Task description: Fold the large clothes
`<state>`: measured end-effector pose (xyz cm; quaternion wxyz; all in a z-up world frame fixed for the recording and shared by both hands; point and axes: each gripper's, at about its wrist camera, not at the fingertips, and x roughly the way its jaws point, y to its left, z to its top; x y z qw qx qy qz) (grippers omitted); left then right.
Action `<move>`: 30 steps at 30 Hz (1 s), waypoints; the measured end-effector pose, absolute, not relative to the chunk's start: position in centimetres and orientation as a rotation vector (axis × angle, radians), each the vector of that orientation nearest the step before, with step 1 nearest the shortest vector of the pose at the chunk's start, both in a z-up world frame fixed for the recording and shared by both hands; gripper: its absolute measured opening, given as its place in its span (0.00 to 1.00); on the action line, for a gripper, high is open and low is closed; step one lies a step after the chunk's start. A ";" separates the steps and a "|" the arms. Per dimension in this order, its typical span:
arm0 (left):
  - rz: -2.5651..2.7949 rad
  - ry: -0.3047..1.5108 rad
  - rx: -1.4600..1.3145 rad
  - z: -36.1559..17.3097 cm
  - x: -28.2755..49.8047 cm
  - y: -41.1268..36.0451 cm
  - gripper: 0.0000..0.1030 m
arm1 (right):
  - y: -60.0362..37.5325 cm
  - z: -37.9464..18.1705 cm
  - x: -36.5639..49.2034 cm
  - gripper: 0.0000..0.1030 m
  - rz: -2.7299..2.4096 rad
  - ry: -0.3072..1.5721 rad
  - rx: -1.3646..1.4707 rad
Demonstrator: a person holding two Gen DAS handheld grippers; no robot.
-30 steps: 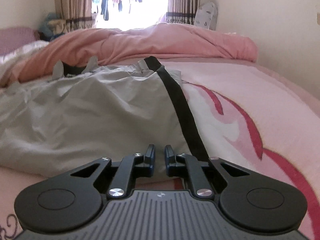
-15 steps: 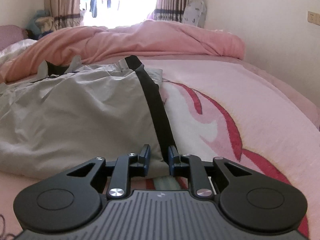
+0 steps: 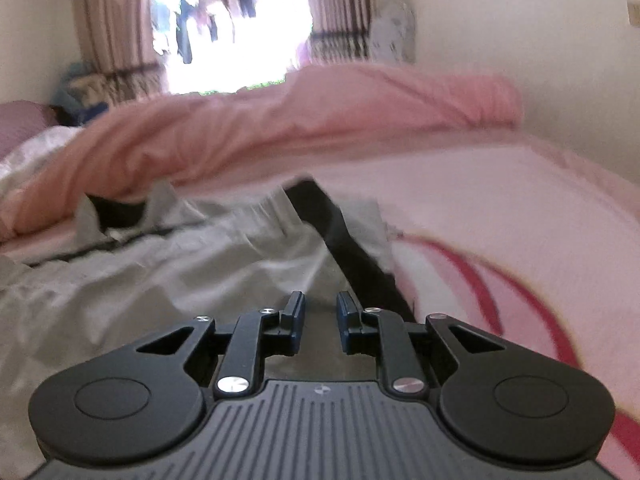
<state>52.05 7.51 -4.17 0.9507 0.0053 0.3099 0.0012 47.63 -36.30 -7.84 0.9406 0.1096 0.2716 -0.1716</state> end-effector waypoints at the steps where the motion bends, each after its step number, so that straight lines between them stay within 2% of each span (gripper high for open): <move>1: 0.000 0.641 0.012 -4.7 52.3 7.4 0.69 | -36.3 -8.3 47.6 0.19 -0.348 0.558 0.219; 4: -0.009 0.655 -0.002 -6.0 53.1 7.7 0.73 | -35.7 -8.8 47.2 0.19 -0.338 0.554 0.170; 8: -0.027 0.681 -0.096 -5.3 53.5 9.3 0.72 | -35.5 -7.3 45.5 0.20 -0.333 0.543 0.178; 15: -0.049 0.586 -0.127 -2.8 46.9 9.0 0.72 | -34.5 -6.0 39.3 0.23 -0.305 0.465 0.168; 22: -0.060 0.615 -0.073 -5.4 44.9 6.8 0.72 | -35.4 -8.8 38.9 0.23 -0.339 0.559 0.179; 30: -0.079 0.617 -0.077 -7.1 45.0 7.1 0.77 | -35.0 -9.9 38.7 0.23 -0.337 0.547 0.143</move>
